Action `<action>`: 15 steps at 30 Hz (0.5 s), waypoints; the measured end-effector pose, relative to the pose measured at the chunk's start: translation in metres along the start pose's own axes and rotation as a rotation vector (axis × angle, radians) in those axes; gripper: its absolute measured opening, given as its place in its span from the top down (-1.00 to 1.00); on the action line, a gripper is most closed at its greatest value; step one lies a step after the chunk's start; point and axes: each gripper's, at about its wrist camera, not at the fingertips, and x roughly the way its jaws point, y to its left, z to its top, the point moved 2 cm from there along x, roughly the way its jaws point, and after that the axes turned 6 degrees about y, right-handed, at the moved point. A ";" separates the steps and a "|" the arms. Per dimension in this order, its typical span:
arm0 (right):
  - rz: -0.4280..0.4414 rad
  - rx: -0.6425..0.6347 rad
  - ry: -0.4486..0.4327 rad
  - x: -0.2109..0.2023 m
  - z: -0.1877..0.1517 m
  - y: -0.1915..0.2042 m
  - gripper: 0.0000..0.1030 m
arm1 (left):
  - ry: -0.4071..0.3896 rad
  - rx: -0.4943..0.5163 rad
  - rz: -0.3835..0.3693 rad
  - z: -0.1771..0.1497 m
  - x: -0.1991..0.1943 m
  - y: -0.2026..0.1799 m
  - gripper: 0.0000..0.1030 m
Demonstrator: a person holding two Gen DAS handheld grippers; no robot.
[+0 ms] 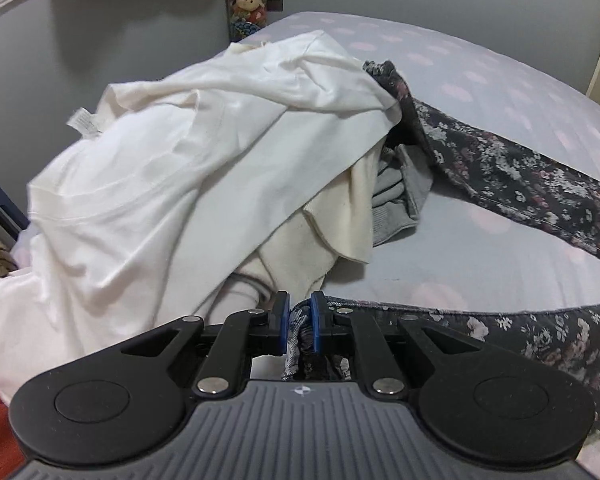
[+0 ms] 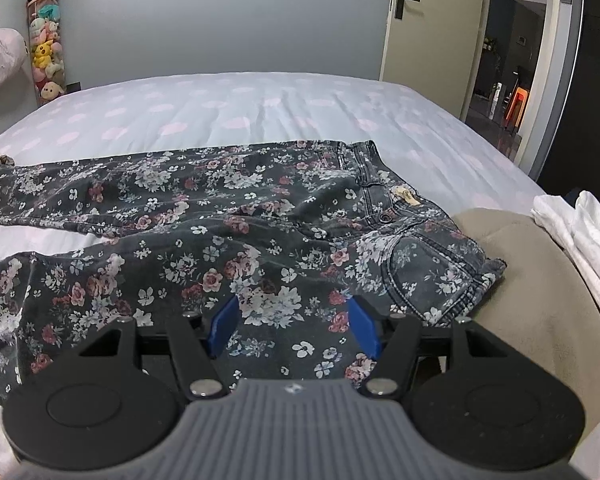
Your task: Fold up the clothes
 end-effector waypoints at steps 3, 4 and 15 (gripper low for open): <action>0.006 0.001 0.015 0.004 0.001 0.000 -0.24 | -0.006 0.002 -0.006 0.001 0.009 0.001 0.73; 0.008 0.000 0.020 0.005 0.002 0.000 -0.24 | -0.008 -0.003 -0.016 0.000 0.008 0.003 0.68; 0.014 -0.010 0.027 0.005 0.002 0.004 -0.24 | 0.120 -0.141 -0.112 -0.042 -0.009 0.024 -0.03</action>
